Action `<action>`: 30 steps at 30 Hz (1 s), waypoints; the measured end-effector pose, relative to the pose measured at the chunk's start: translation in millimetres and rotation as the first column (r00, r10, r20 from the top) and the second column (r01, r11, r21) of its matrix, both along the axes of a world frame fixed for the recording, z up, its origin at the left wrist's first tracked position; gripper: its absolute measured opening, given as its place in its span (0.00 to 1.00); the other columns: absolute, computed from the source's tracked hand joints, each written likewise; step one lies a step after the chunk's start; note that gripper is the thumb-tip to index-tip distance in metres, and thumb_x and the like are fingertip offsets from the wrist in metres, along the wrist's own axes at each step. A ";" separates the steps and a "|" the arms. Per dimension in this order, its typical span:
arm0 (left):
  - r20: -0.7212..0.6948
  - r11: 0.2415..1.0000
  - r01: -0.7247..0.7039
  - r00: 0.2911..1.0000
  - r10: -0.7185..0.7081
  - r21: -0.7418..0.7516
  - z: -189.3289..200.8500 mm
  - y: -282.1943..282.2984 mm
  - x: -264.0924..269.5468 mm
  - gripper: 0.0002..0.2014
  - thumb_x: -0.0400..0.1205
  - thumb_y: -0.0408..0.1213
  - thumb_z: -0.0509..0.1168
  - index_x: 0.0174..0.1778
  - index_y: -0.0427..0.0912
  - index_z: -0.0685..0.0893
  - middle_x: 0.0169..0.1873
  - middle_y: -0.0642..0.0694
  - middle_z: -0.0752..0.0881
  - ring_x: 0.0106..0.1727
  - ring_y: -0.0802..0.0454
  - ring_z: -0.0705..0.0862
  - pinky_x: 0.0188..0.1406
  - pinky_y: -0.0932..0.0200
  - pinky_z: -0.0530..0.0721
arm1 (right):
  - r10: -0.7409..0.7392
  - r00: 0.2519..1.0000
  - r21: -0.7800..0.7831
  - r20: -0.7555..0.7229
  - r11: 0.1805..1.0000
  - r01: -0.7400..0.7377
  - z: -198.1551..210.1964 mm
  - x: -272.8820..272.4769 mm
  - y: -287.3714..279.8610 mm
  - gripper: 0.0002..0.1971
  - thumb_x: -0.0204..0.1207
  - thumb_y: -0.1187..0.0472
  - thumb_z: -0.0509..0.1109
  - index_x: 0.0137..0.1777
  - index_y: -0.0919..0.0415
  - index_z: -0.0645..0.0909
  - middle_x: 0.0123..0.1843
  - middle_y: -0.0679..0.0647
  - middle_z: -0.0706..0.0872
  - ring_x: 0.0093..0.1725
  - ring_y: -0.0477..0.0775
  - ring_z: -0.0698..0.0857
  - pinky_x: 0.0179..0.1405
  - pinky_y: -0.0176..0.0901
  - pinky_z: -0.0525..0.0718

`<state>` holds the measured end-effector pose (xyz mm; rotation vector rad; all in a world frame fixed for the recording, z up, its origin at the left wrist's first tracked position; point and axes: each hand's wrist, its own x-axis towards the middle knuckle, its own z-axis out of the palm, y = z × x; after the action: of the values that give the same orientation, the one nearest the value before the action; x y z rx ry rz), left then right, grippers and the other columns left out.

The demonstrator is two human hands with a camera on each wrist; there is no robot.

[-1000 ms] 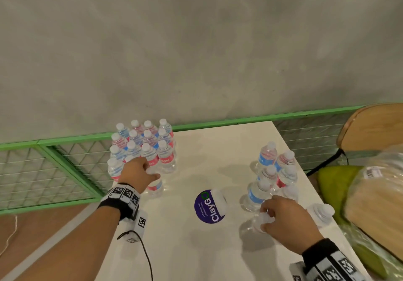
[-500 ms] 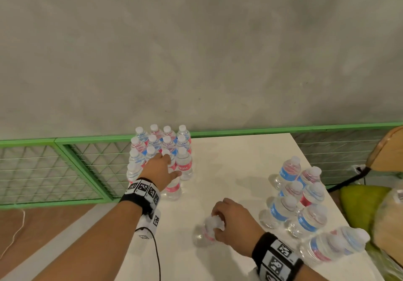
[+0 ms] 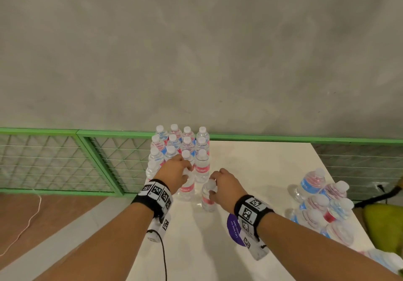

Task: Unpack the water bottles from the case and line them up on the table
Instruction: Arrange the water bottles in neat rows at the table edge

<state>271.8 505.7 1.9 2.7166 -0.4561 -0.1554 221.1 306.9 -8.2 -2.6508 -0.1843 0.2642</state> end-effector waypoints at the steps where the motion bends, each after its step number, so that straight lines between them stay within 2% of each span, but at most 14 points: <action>1: 0.010 1.000 -0.008 1.000 0.008 0.006 -0.8 -1.4 -0.2 0.15 0.79 0.35 0.68 0.61 0.50 0.85 0.59 0.49 0.77 0.55 0.48 0.81 0.53 0.59 0.77 | 0.003 1.000 -0.009 0.007 1.000 -0.003 -0.4 5.4 2.5 0.19 0.72 0.57 0.73 0.63 0.57 0.79 0.56 0.54 0.76 0.51 0.59 0.83 0.52 0.47 0.83; 6: 0.069 0.999 -0.004 0.998 0.002 0.033 -3.1 -8.5 -0.8 0.16 0.82 0.37 0.66 0.66 0.49 0.81 0.61 0.47 0.77 0.60 0.47 0.79 0.56 0.57 0.76 | 0.012 1.000 -0.029 0.024 1.000 -0.011 1.9 32.8 13.6 0.19 0.73 0.56 0.73 0.63 0.59 0.81 0.56 0.57 0.78 0.53 0.60 0.83 0.54 0.46 0.82; 10: 0.081 0.998 -0.006 0.997 0.001 0.057 -4.7 -3.4 -2.0 0.18 0.80 0.39 0.67 0.67 0.53 0.80 0.62 0.49 0.77 0.63 0.47 0.75 0.62 0.52 0.78 | 0.012 0.999 -0.050 0.038 0.999 -0.010 2.2 46.1 16.2 0.18 0.72 0.59 0.73 0.62 0.59 0.81 0.57 0.59 0.79 0.55 0.61 0.83 0.55 0.45 0.80; 15: 0.057 0.996 0.035 0.998 -0.040 0.082 -9.4 3.8 -5.8 0.27 0.77 0.29 0.65 0.70 0.59 0.79 0.64 0.53 0.81 0.65 0.47 0.75 0.63 0.49 0.80 | 0.007 0.999 -0.052 0.047 0.999 -0.004 5.3 52.9 17.0 0.19 0.75 0.59 0.72 0.66 0.59 0.80 0.59 0.59 0.80 0.59 0.61 0.82 0.57 0.46 0.79; 19: 0.082 0.993 0.008 0.996 -0.017 0.114 -10.3 2.5 -0.8 0.23 0.81 0.31 0.63 0.68 0.58 0.81 0.63 0.50 0.84 0.63 0.46 0.77 0.63 0.50 0.78 | 0.091 0.996 -0.009 0.027 0.996 -0.090 9.5 52.1 19.8 0.28 0.71 0.65 0.71 0.71 0.48 0.74 0.58 0.57 0.79 0.56 0.59 0.81 0.54 0.45 0.79; 23: 0.134 0.990 -0.002 0.991 -0.017 0.140 -11.6 -2.7 3.9 0.20 0.82 0.32 0.63 0.68 0.55 0.81 0.63 0.50 0.84 0.63 0.46 0.77 0.64 0.56 0.74 | 0.173 0.984 -0.123 -0.033 0.977 -0.175 14.3 59.7 17.4 0.22 0.70 0.66 0.70 0.64 0.52 0.81 0.58 0.56 0.81 0.58 0.59 0.81 0.52 0.41 0.77; 25: 0.143 0.989 -0.016 0.990 -0.005 0.144 -11.1 -4.5 4.9 0.20 0.82 0.35 0.65 0.68 0.56 0.81 0.63 0.51 0.83 0.64 0.46 0.76 0.64 0.54 0.75 | 0.131 0.991 -0.143 -0.027 0.981 -0.134 13.9 63.1 16.3 0.19 0.71 0.64 0.70 0.63 0.55 0.82 0.58 0.57 0.84 0.57 0.60 0.84 0.53 0.43 0.81; 27: 0.149 0.984 -0.020 0.989 -0.007 0.177 -10.1 -5.7 4.5 0.20 0.81 0.36 0.66 0.68 0.58 0.80 0.63 0.52 0.83 0.63 0.46 0.75 0.63 0.52 0.76 | 0.077 0.997 -0.151 -0.031 0.985 -0.081 12.5 65.2 16.9 0.17 0.73 0.57 0.73 0.61 0.58 0.81 0.57 0.58 0.85 0.55 0.61 0.85 0.52 0.48 0.84; 30: 0.188 0.974 -0.048 0.982 0.006 0.221 -8.5 -4.9 2.2 0.20 0.81 0.39 0.66 0.68 0.61 0.79 0.63 0.55 0.83 0.66 0.46 0.72 0.64 0.48 0.73 | 0.031 0.999 -0.159 -0.040 0.987 -0.037 10.0 66.5 18.9 0.24 0.72 0.46 0.75 0.61 0.61 0.79 0.56 0.57 0.85 0.54 0.60 0.85 0.50 0.46 0.83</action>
<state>274.0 500.8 -6.6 2.9734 -0.4789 0.0599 287.6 325.8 1.8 -2.8006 -0.2038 0.3533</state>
